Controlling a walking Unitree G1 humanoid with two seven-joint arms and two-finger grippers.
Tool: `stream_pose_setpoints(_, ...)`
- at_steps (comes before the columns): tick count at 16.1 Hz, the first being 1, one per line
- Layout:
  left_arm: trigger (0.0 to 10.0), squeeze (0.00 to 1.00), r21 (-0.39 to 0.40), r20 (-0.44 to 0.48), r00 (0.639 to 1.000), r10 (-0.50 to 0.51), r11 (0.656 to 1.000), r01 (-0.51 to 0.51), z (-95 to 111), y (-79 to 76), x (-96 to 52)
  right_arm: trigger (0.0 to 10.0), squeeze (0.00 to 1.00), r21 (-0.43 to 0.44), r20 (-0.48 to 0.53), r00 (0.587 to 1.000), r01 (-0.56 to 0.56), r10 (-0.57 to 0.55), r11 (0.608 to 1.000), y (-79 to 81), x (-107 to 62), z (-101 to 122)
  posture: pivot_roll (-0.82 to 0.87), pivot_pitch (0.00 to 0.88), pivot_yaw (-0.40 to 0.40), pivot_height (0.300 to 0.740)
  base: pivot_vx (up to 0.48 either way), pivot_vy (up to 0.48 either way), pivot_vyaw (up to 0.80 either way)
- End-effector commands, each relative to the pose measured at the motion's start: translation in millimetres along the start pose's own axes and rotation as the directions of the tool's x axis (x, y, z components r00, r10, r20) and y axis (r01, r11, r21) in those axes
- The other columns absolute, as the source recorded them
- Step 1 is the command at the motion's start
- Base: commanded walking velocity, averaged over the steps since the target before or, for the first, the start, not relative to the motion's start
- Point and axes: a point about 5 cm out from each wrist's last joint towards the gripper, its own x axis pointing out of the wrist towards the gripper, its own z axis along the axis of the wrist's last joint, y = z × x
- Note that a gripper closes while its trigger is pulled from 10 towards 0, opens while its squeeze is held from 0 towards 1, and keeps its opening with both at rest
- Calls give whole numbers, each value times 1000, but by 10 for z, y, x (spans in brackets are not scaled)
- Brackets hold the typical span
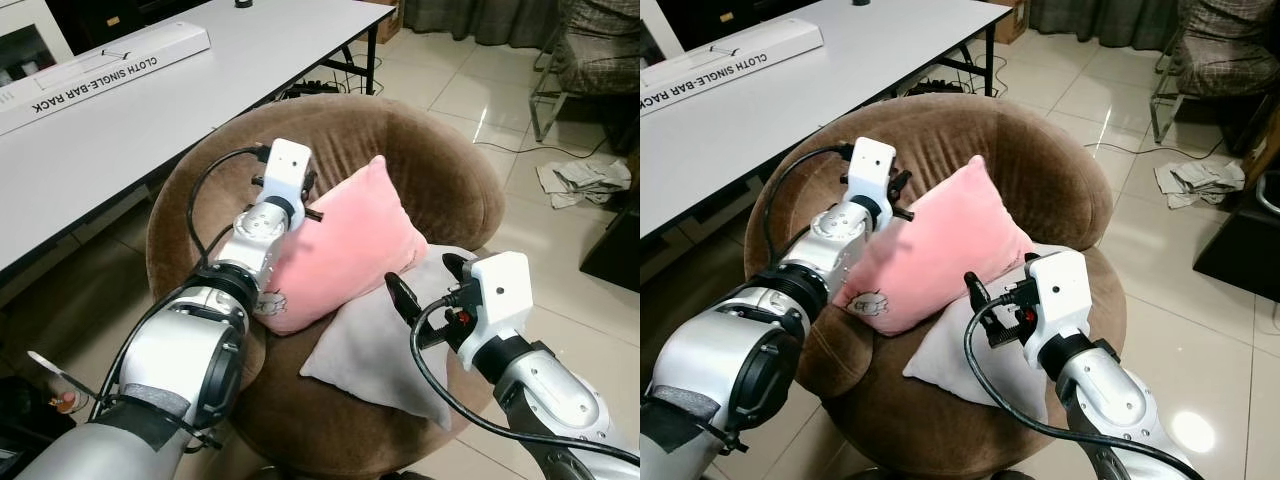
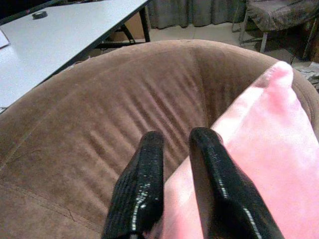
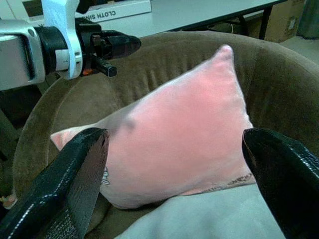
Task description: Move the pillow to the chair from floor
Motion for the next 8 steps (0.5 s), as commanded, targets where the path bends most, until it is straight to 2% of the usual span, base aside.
stream_pose_setpoints(1,10000,1000,-9,-13,1000,7,1000,-7,-4,45,-3,10000,0,-3,6,1000,-7,7,1000,-3,6,38,-150,79,89,740,0,0,0)
stream_pose_setpoints(8,10000,1000,-7,3,1000,15,1000,-15,21,80,-5,10000,0,-3,5,1000,-11,11,1000,-4,33,35,-145,68,87,740,0,0,0)
